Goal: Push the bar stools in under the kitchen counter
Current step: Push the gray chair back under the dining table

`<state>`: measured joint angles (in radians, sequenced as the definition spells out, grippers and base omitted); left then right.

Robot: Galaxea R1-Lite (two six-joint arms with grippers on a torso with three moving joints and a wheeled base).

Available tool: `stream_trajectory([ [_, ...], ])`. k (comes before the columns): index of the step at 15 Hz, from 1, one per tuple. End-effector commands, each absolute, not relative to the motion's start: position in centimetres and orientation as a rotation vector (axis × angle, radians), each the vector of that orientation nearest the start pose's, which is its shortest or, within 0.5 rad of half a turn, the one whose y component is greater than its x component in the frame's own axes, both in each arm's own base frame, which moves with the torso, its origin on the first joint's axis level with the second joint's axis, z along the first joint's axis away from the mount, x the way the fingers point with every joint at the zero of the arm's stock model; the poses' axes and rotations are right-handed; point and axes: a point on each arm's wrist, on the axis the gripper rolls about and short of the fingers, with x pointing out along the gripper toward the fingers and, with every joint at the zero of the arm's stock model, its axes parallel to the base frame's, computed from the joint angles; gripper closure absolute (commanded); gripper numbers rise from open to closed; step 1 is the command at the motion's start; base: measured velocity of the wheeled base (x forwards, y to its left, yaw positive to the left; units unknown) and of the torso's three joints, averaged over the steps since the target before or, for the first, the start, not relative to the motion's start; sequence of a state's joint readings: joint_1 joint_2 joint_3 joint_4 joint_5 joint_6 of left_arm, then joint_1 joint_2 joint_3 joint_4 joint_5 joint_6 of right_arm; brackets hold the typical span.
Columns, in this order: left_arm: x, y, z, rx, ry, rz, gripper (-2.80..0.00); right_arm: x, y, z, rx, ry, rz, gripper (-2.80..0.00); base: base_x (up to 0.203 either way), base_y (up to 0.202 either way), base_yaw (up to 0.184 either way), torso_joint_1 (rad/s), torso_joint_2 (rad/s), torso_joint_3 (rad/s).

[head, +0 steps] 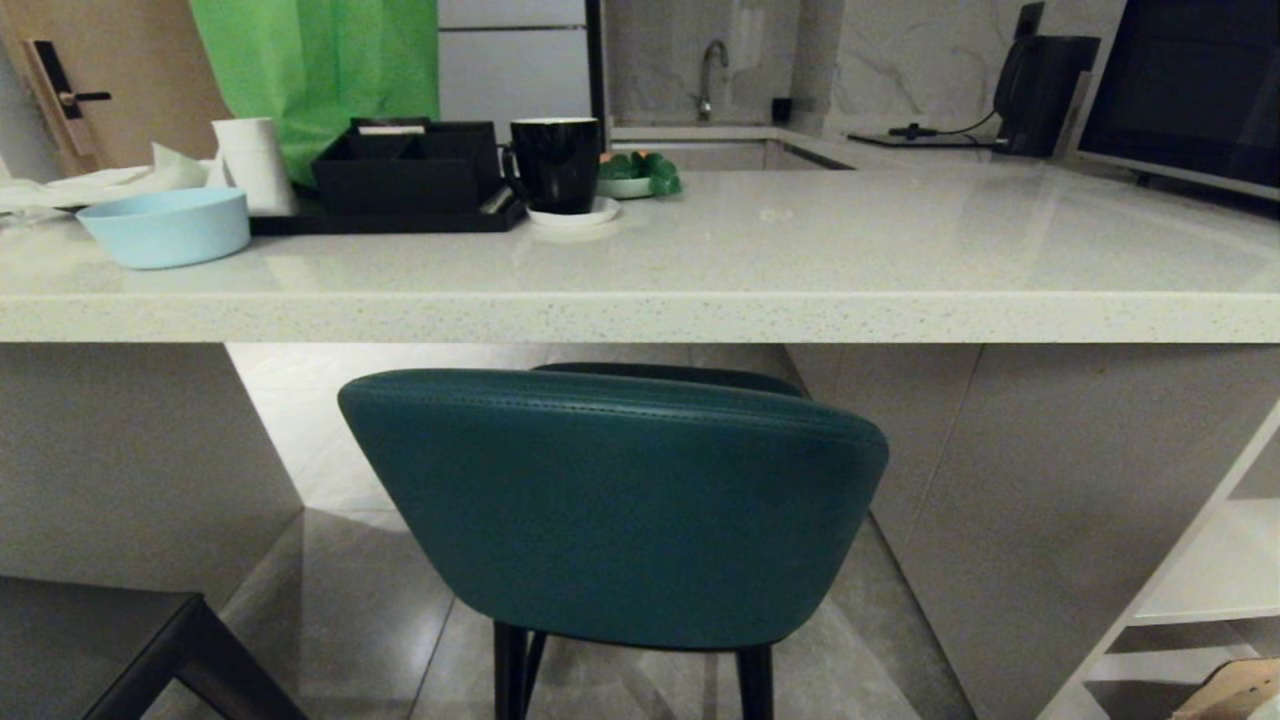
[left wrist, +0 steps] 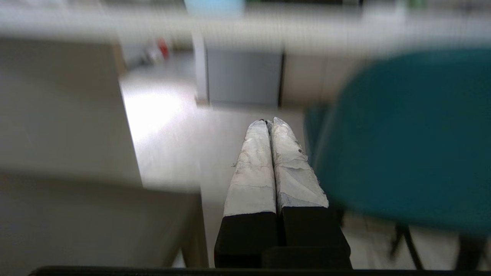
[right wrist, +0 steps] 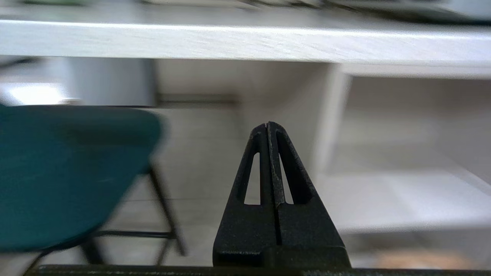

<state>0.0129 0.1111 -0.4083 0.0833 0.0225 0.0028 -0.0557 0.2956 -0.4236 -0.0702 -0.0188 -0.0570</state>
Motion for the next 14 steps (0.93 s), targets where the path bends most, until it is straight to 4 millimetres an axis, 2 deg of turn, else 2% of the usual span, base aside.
stream_trajectory([
  [1, -6.1, 0.0, 15.1, 0.01, -0.209, 0.026, 0.0, -2.9, 0.1, 20.0, -0.063, -0.223, -0.032, 0.0, 0.0, 0.0, 0.0, 0.0, 0.0, 0.0],
  [5, -4.6, -0.1, 12.4, 0.018, -0.093, -0.026, 0.0, -2.2, 0.1, 16.1, -0.103, -0.146, -0.009, 0.0, 0.0, 0.0, 0.0, 0.0, 0.0, 0.0],
  [8, -3.8, -0.1, 10.6, 0.021, -0.026, -0.048, 0.0, -3.6, 0.2, 13.4, -0.139, -0.166, 0.103, 0.0, 0.0, 0.0, 0.0, 0.0, 0.0, 0.0],
  [10, -3.5, -0.1, 9.9, 0.025, 0.001, -0.049, 0.0, -4.0, 0.2, 11.5, -0.138, -0.103, 0.118, 0.0, 0.0, 0.0, 0.0, 0.0, 0.0, 0.0],
  [12, -3.0, -0.1, 8.9, 0.114, -0.001, -0.05, 0.0, -2.9, 0.2, 9.1, -0.123, -0.036, 0.095, 0.0, 0.0, 0.0, 0.0, 0.0, 0.0, 0.0],
  [14, -2.3, -0.1, 7.8, 0.138, -0.033, -0.04, 0.0, -2.3, 0.0, 7.7, -0.123, -0.022, 0.036, 0.0, 0.0, 0.0, 0.0, 0.0, 0.0, 0.0],
])
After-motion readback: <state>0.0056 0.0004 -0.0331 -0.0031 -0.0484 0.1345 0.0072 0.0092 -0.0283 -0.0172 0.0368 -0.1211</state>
